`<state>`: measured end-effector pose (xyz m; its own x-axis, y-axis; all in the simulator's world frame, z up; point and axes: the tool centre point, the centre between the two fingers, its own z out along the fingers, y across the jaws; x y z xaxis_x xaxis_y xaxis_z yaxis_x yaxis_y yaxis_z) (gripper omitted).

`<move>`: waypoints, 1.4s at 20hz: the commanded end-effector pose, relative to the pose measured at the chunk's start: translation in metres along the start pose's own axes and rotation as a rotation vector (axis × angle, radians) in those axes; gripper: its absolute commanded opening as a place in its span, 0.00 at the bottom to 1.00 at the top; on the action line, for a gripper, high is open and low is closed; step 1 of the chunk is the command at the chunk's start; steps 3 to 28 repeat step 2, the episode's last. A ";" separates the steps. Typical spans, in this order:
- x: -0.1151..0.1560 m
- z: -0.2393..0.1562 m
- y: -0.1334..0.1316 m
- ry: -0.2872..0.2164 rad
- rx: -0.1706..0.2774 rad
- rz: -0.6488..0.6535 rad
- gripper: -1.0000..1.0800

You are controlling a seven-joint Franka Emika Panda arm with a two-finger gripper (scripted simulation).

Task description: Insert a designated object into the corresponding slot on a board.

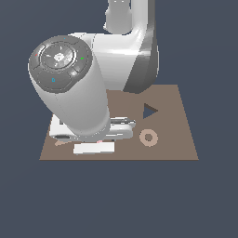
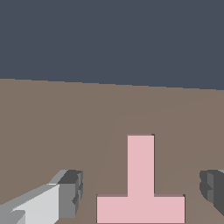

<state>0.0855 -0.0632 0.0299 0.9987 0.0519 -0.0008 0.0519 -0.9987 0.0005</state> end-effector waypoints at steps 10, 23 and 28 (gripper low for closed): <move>0.000 0.000 0.000 0.000 0.000 0.000 0.96; 0.000 0.000 0.000 0.000 0.000 0.000 0.96; 0.000 0.000 0.000 0.000 0.000 0.000 0.96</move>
